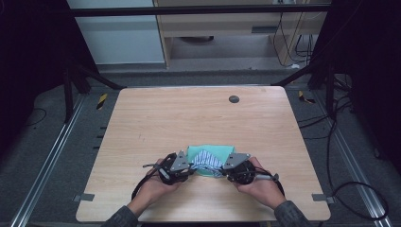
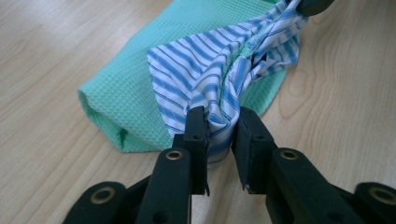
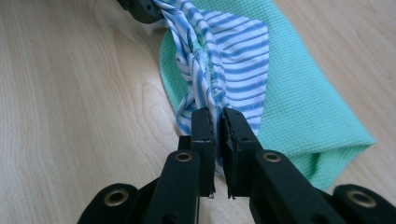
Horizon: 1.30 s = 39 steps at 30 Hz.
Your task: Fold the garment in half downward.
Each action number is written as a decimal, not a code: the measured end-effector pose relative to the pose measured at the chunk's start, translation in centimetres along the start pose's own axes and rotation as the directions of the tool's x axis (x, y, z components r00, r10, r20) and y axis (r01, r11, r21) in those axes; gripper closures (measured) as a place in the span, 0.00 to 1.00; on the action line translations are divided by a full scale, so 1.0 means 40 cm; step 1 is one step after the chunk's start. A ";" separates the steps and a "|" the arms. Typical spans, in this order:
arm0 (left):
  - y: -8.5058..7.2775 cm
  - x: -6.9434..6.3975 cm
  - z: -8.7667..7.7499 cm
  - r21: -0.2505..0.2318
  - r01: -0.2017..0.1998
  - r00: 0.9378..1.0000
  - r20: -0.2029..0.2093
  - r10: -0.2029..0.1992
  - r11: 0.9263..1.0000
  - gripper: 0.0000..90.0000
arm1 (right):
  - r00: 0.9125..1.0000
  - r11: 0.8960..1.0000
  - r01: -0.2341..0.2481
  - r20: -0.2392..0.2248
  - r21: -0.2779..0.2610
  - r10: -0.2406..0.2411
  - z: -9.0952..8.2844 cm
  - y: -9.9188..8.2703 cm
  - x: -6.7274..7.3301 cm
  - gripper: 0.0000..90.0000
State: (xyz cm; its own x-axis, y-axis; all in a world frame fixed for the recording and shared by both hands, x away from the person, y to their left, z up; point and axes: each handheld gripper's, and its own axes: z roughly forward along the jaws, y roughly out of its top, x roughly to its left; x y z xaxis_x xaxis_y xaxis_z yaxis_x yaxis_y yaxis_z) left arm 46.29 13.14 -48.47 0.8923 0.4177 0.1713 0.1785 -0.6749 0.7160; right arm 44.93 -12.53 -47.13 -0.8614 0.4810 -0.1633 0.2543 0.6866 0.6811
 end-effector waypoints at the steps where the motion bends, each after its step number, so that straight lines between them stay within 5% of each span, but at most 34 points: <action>1: -0.002 -0.004 0.002 0.002 -0.007 1.000 -0.006 0.007 1.000 0.84 | 1.000 1.000 -0.002 0.000 0.001 0.002 0.000 -0.003 0.003 0.92; 8: -0.024 -0.016 -0.004 -0.022 0.007 1.000 -0.010 -0.007 1.000 0.79 | 1.000 1.000 -0.004 0.000 -0.005 0.004 0.003 -0.018 0.010 0.94; 18: -0.031 -0.018 -0.009 -0.013 0.039 0.999 0.002 -0.039 0.999 0.94 | 1.000 1.000 0.027 -0.005 0.006 -0.027 0.004 -0.027 0.033 0.97; 23: -0.035 -0.037 -0.014 0.037 -0.019 1.000 0.002 0.019 0.999 0.94 | 0.999 0.998 0.051 -0.015 0.037 -0.050 0.006 -0.035 0.050 0.97; 28: -0.038 -0.043 -0.015 0.053 -0.020 1.000 0.008 0.019 0.998 0.94 | 0.998 0.997 0.060 -0.012 0.049 -0.060 0.008 -0.034 0.050 0.97; 33: -0.043 -0.043 -0.019 0.042 0.016 1.000 0.024 -0.017 0.999 0.93 | 0.999 0.998 0.051 -0.011 0.046 -0.051 0.007 -0.033 0.046 0.97; 35: -0.049 -0.047 -0.036 0.032 0.051 0.999 0.013 -0.052 0.998 0.84 | 0.999 0.999 0.043 -0.024 0.032 -0.043 -0.002 -0.036 0.048 0.93; 39: -0.070 -0.040 -0.083 -0.025 0.139 0.990 0.006 -0.139 0.990 0.67 | 1.000 1.000 -0.014 -0.026 -0.016 0.014 -0.041 -0.047 0.048 0.66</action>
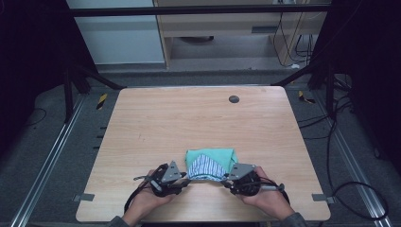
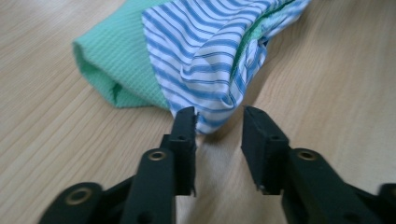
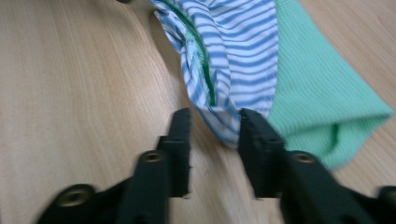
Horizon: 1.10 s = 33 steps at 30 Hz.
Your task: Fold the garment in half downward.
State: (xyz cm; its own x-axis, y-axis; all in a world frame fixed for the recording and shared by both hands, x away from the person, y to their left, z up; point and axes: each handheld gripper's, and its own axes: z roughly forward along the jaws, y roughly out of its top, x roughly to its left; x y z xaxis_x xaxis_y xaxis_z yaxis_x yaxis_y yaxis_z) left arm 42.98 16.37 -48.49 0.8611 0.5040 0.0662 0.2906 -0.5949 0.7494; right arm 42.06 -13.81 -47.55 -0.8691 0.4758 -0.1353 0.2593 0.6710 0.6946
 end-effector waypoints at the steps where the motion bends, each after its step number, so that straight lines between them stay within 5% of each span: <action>1: -0.004 0.004 -0.008 -0.010 0.016 1.000 -0.004 -0.016 1.000 0.62 | 1.000 1.000 -0.018 0.011 -0.001 0.018 -0.013 -0.007 -0.001 0.59; 9: -0.025 0.069 -0.038 -0.031 0.126 0.988 -0.091 -0.128 0.992 0.30 | 0.984 0.990 -0.139 0.115 -0.017 0.140 -0.060 -0.048 -0.045 0.30; 10: -0.029 0.082 -0.042 -0.036 0.145 0.983 -0.106 -0.148 0.989 0.30 | 0.976 0.985 -0.168 0.139 -0.023 0.170 -0.063 -0.054 -0.054 0.27; 11: -0.033 0.095 -0.046 -0.045 0.169 0.977 -0.121 -0.174 0.985 0.24 | 0.954 0.973 -0.231 0.188 -0.026 0.232 -0.067 -0.066 -0.080 0.20; 13: -0.037 0.109 -0.048 -0.046 0.182 0.973 -0.137 -0.187 0.982 0.20 | 0.937 0.960 -0.279 0.215 -0.020 0.277 -0.065 -0.075 -0.099 0.15; 21: -0.056 0.160 -0.059 -0.049 0.244 0.950 -0.188 -0.249 0.969 0.14 | 0.877 0.918 -0.389 0.274 -0.077 0.394 -0.041 -0.083 -0.159 0.09; 27: -0.063 0.178 -0.066 -0.049 0.263 0.942 -0.202 -0.267 0.964 0.12 | 0.870 0.913 -0.402 0.284 -0.064 0.403 -0.022 -0.082 -0.180 0.08; 33: -0.050 0.221 -0.064 -0.031 0.277 0.939 -0.204 -0.278 0.960 0.08 | 0.846 0.898 -0.438 0.315 -0.047 0.429 -0.013 -0.087 -0.219 0.08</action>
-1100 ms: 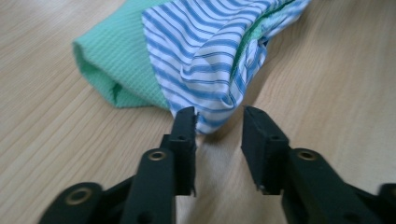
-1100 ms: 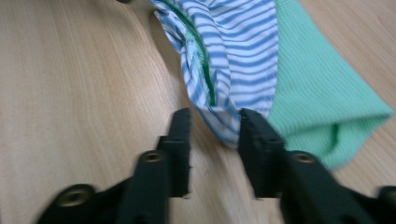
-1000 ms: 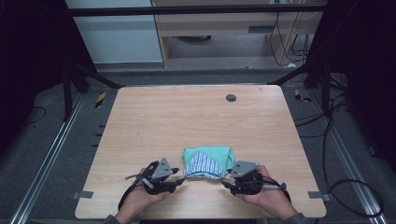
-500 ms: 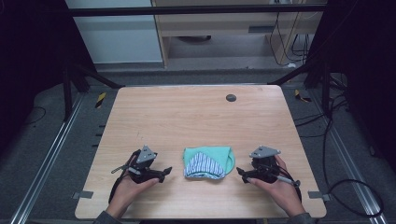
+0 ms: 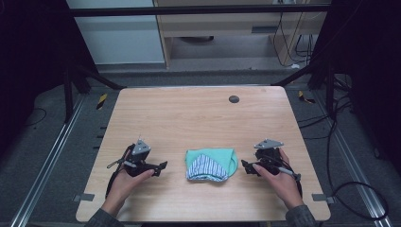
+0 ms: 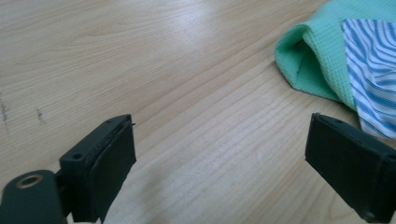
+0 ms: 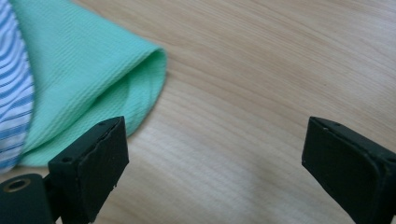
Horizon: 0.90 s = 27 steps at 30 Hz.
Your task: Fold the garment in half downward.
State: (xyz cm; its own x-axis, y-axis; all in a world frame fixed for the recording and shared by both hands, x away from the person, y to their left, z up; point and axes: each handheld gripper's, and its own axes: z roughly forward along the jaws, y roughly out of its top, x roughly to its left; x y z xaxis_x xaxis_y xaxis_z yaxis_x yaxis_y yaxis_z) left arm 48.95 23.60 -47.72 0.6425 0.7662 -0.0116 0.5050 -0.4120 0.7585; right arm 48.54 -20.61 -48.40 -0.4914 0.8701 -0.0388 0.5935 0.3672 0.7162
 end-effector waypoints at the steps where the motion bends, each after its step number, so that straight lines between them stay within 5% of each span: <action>1: 0.005 0.009 0.004 0.003 0.003 1.000 -0.004 -0.003 1.000 0.08 | 1.000 1.000 0.000 0.000 0.000 0.000 0.000 0.000 0.000 0.08; 15: 0.028 0.107 0.068 0.129 -0.002 0.997 -0.070 0.011 0.992 0.06 | 0.997 0.997 -0.069 0.035 0.048 0.067 0.053 0.014 -0.086 0.09; 22: 0.032 0.137 0.094 0.101 0.029 0.995 -0.100 -0.019 0.995 0.07 | 0.988 0.989 -0.148 0.044 0.000 0.148 0.074 0.035 -0.124 0.09; 23: 0.029 0.145 0.099 0.093 0.039 0.994 -0.108 -0.029 0.995 0.07 | 0.985 0.988 -0.151 0.083 0.004 0.150 0.082 0.040 -0.135 0.10; 27: 0.027 0.153 0.107 0.077 0.060 0.992 -0.114 -0.051 0.995 0.07 | 0.978 0.983 -0.182 0.099 -0.011 0.182 0.094 0.042 -0.152 0.10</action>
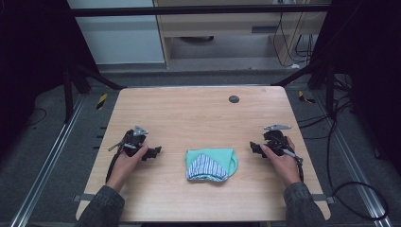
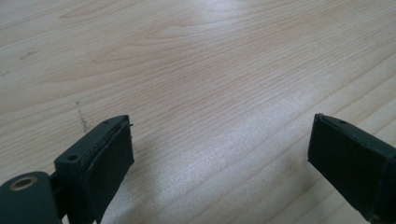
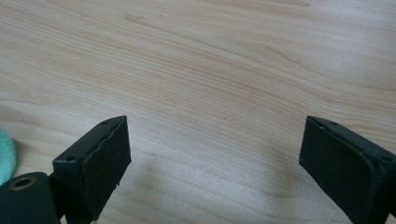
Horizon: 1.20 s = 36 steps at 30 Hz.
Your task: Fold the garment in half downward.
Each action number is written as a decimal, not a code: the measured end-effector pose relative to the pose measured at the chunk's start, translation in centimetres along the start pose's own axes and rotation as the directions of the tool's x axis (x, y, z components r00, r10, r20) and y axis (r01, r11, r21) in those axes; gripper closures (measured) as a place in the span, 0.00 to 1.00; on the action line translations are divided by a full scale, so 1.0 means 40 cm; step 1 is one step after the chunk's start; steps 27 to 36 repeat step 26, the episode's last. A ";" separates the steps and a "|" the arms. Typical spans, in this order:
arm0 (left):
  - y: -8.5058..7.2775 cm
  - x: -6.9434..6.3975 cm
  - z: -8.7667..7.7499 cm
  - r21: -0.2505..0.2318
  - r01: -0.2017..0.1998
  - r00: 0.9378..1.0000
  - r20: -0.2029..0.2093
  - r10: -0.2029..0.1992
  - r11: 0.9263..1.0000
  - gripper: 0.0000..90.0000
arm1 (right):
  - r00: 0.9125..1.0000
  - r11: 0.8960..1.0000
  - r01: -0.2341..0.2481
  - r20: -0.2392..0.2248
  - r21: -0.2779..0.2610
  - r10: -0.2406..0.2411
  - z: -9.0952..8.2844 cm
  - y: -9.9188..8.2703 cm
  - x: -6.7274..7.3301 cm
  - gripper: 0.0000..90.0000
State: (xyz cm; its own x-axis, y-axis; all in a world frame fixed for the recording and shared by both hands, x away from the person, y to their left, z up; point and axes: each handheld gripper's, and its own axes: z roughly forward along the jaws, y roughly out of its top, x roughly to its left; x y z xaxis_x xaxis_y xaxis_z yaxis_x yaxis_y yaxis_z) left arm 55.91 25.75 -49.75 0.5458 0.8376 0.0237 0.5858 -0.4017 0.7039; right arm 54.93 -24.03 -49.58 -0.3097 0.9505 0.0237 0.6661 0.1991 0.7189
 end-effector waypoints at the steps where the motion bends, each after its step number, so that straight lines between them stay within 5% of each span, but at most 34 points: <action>1: 0.000 0.001 0.002 0.001 0.000 1.000 -0.002 0.000 1.000 0.07 | 1.000 1.000 -0.005 0.006 0.005 0.005 0.004 0.000 -0.001 0.10; 16: -0.008 0.009 0.026 -0.015 0.007 1.000 -0.007 -0.007 1.000 0.02 | 0.996 0.999 -0.043 0.080 -0.024 0.045 0.035 -0.019 0.008 0.06; 24: -0.008 0.007 0.029 -0.012 0.012 1.000 -0.007 -0.012 1.000 0.00 | 0.981 0.993 -0.114 0.154 -0.019 0.115 0.037 -0.020 0.036 0.01; 36: -0.008 0.008 0.029 -0.012 0.012 1.000 -0.007 -0.012 1.000 0.00 | 0.981 0.993 -0.121 0.153 -0.016 0.122 0.039 -0.019 0.046 0.00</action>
